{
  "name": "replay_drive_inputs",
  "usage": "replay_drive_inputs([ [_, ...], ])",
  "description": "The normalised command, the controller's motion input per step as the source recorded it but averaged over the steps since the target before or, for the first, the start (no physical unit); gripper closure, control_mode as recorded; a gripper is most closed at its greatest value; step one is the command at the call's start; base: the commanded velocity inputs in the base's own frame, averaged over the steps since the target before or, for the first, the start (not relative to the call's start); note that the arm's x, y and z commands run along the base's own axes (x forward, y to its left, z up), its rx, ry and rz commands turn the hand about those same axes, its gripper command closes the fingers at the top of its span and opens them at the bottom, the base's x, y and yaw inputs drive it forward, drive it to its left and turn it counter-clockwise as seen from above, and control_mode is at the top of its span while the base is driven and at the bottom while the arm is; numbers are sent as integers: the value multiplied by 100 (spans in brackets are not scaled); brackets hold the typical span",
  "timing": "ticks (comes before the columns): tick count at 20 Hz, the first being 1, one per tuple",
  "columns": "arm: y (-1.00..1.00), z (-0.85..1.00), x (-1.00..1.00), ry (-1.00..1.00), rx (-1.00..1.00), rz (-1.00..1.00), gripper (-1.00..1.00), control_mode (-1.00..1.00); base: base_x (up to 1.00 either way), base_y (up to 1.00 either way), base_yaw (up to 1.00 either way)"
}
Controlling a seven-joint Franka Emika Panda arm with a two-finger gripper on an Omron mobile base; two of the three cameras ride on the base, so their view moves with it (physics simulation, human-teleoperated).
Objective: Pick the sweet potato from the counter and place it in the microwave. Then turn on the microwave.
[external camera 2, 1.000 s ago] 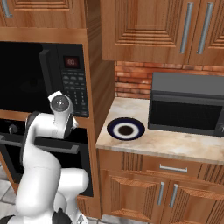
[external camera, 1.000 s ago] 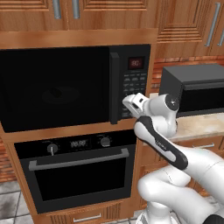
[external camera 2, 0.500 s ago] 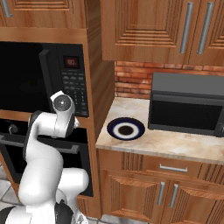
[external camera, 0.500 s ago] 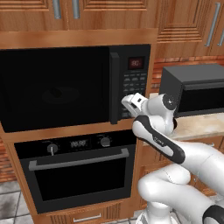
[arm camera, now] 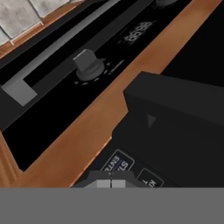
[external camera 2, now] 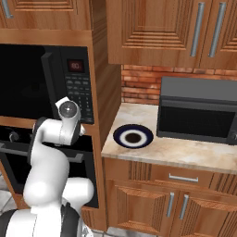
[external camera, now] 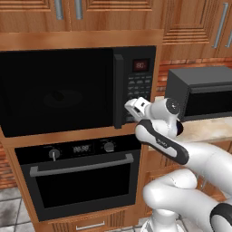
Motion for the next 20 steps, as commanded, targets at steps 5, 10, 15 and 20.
replay_drive_inputs([
  [5, 2, -6, 11, 0, 0, 0, 100, -100, 0, 0, 0],
  [10, 3, -3, 11, 0, 0, 0, 100, -100, 0, 0, 0],
  [15, 3, -2, 10, 0, 0, 0, 100, -100, 0, 0, 0],
  [20, 1, -5, 11, 0, 0, 0, 100, -100, 0, 0, 0],
])
